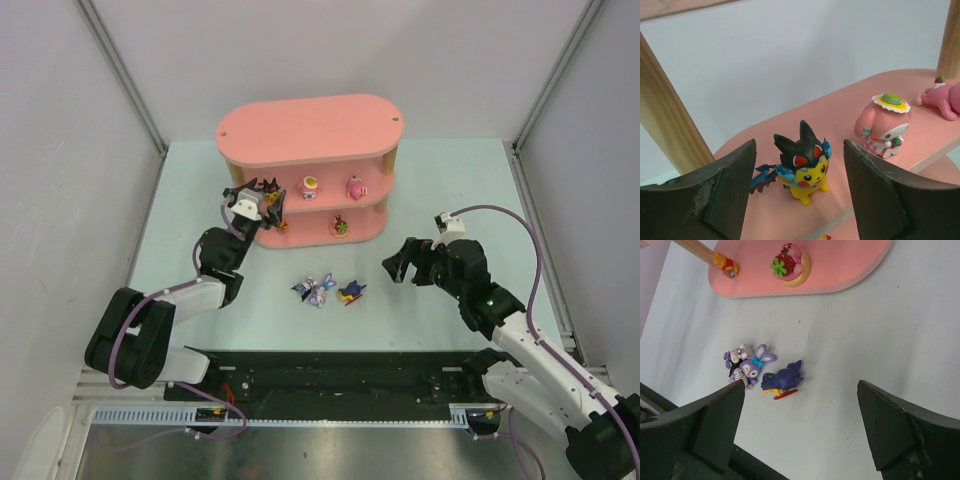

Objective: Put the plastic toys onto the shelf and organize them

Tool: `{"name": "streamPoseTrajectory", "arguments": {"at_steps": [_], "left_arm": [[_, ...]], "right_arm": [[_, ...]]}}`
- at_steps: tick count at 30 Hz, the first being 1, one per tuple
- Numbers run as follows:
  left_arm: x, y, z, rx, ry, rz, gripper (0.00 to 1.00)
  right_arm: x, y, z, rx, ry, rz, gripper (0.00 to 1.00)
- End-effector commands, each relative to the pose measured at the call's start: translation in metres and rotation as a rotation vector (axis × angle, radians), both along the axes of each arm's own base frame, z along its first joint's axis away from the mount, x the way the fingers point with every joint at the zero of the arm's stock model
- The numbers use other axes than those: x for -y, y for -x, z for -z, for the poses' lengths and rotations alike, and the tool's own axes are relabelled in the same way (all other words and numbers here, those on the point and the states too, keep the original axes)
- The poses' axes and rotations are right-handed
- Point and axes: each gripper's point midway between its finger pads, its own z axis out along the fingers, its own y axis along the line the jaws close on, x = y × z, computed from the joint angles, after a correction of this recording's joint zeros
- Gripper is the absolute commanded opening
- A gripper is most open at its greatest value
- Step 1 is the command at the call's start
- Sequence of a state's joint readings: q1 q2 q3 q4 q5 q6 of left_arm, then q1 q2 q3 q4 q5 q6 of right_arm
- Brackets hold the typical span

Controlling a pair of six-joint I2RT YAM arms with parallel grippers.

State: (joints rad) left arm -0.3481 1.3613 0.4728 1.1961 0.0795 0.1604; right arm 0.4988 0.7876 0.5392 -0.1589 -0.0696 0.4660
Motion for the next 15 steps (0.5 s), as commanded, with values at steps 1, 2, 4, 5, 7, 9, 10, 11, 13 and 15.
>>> {"name": "streamPoseTrajectory", "arguments": {"at_steps": [1,2,4,5,7,9,10,11,13,15], "left_arm": [[-0.008,0.004,-0.025,0.082,0.041,-0.023,0.76],[-0.008,0.004,-0.026,0.083,0.041,-0.025,0.77],[-0.009,0.005,-0.029,0.090,0.045,-0.024,0.79],[-0.009,0.006,-0.031,0.094,0.048,-0.024,0.81],[-0.009,0.007,-0.033,0.098,0.050,-0.020,0.82],[-0.009,0.009,-0.037,0.103,0.054,-0.016,0.84],[-0.009,0.010,-0.039,0.106,0.054,-0.015,0.85],[-0.009,0.011,-0.040,0.104,0.055,-0.014,0.88],[-0.008,0.013,-0.042,0.104,0.054,-0.008,0.91],[-0.009,0.016,-0.044,0.100,0.062,-0.005,0.93]], "right_arm": [[-0.005,-0.008,-0.028,0.071,-0.027,-0.015,1.00],[-0.005,-0.008,-0.027,0.070,-0.027,-0.015,1.00],[-0.005,-0.008,-0.028,0.073,-0.031,-0.016,1.00],[-0.005,-0.008,-0.029,0.072,-0.031,-0.017,1.00],[-0.005,-0.008,-0.029,0.076,-0.031,-0.018,1.00],[-0.005,-0.008,-0.029,0.077,-0.030,-0.019,1.00],[-0.005,-0.008,-0.029,0.075,-0.030,-0.018,1.00],[-0.005,-0.007,-0.029,0.075,-0.030,-0.019,1.00],[-0.006,-0.007,-0.029,0.074,-0.033,-0.022,1.00],[-0.005,-0.007,-0.028,0.070,-0.032,-0.020,1.00]]}}
